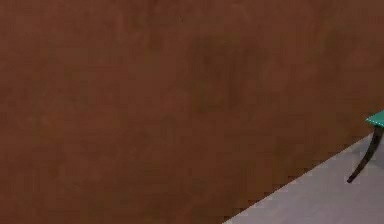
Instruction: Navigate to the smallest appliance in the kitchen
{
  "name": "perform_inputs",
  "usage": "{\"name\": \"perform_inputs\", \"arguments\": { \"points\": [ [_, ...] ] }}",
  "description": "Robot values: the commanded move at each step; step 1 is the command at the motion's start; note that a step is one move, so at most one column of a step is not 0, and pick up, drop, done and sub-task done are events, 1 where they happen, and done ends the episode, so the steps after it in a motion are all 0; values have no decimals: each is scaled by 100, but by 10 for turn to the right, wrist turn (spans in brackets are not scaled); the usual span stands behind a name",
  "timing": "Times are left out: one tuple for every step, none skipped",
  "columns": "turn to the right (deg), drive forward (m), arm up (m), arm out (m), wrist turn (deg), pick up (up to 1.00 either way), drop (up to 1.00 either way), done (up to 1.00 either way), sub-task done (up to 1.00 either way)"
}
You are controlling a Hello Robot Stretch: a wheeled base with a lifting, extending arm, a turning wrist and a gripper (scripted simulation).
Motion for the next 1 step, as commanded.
{"name": "perform_inputs", "arguments": {
  "points": [
    [-450,0,0,0,0,0,0,0,0]
  ]
}}
